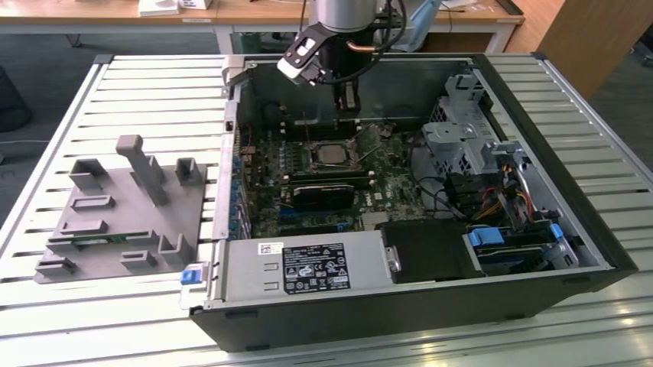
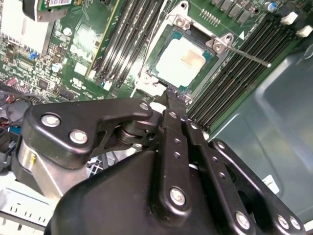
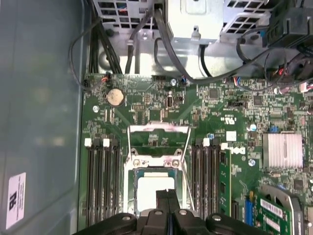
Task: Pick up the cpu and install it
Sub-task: 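Close the cpu cover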
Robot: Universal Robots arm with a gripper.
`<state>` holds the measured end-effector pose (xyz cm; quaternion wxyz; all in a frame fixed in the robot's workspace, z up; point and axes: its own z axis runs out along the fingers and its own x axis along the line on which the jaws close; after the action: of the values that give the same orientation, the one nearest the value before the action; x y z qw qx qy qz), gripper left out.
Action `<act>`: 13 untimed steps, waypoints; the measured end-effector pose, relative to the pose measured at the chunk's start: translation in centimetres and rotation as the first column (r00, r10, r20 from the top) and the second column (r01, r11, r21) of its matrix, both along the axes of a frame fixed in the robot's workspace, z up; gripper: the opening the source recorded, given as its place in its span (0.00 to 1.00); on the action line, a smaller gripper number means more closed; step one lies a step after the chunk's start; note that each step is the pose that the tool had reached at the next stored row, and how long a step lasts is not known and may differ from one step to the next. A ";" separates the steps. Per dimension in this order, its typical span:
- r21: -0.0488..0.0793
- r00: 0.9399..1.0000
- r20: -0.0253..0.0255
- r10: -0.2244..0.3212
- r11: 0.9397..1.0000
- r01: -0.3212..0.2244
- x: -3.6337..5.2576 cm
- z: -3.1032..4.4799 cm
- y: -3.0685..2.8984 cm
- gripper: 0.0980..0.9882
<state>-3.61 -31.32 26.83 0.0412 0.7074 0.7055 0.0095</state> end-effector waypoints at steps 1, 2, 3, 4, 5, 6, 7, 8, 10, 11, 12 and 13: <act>0.000 1.000 0.000 0.000 1.000 0.000 0.16 -0.01 0.00 0.01; 0.000 1.000 0.000 0.000 1.000 0.000 0.33 -0.01 0.00 0.01; 0.000 1.000 0.000 0.000 1.000 0.000 0.51 -0.01 0.00 0.01; 0.000 1.000 0.000 0.000 1.000 0.000 0.69 -0.01 0.00 0.01; 0.000 1.000 0.000 0.000 1.000 0.000 0.87 -0.01 0.00 0.01; 0.000 1.000 0.000 0.000 1.000 0.000 1.23 -0.01 0.00 0.01; 0.000 1.000 0.000 0.000 1.000 0.000 1.40 -0.01 0.00 0.01; 0.000 1.000 0.000 0.000 1.000 0.000 1.58 -0.01 0.00 0.01; 0.000 1.000 0.000 0.000 1.000 0.000 1.97 -0.01 0.00 0.01; 0.000 1.000 0.000 0.000 1.000 0.000 2.17 -0.01 0.00 0.01; 0.000 1.000 0.000 0.000 1.000 0.000 2.35 -0.01 0.00 0.01; 0.000 1.000 0.000 0.000 1.000 0.000 2.55 -0.01 0.00 0.01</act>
<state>-1.05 -31.32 26.82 0.0412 0.7074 0.7055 0.0095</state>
